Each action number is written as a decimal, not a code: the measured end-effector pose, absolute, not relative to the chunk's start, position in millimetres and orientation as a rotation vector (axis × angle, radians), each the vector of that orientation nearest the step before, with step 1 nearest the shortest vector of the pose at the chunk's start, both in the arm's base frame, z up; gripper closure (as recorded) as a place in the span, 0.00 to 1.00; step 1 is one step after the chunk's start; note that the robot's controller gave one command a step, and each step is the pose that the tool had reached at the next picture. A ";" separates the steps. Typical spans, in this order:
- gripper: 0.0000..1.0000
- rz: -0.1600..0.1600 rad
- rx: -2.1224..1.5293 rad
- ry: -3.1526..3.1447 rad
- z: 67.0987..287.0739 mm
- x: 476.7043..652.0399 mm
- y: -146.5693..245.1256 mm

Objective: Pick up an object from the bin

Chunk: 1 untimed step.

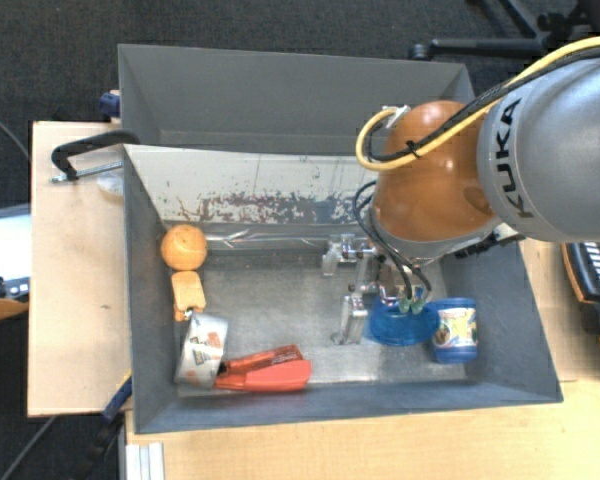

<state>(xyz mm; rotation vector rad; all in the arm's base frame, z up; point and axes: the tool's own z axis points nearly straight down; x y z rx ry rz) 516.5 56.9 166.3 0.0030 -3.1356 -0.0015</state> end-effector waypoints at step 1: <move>0.00 -0.003 0.001 -3.144 170.6 518.4 56.7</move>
Offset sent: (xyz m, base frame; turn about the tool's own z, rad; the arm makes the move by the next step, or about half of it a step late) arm 0.0203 -0.0584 -0.0474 0.0125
